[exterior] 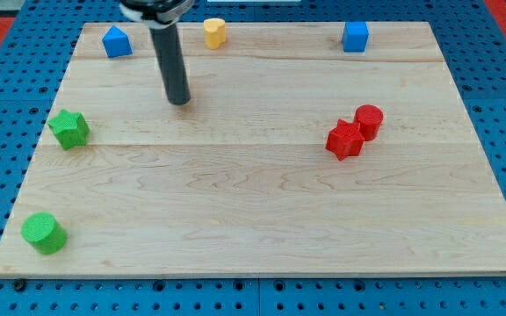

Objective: Push the yellow hexagon below the yellow heart

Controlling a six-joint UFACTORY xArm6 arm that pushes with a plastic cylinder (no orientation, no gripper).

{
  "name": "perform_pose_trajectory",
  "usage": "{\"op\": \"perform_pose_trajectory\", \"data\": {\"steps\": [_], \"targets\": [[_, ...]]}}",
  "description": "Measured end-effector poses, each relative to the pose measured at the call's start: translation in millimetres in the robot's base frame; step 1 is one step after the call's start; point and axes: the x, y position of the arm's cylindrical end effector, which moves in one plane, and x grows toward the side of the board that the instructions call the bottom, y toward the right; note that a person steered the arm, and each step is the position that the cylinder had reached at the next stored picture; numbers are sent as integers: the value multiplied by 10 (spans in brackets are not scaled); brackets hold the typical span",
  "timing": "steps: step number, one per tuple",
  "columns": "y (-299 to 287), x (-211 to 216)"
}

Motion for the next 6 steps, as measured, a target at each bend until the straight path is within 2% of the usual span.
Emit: {"op": "perform_pose_trajectory", "data": {"steps": [1, 2, 3, 4, 5, 6], "targets": [[-141, 19], [-682, -139], [-409, -391], [-42, -321], [-47, -321], [265, -299]]}}
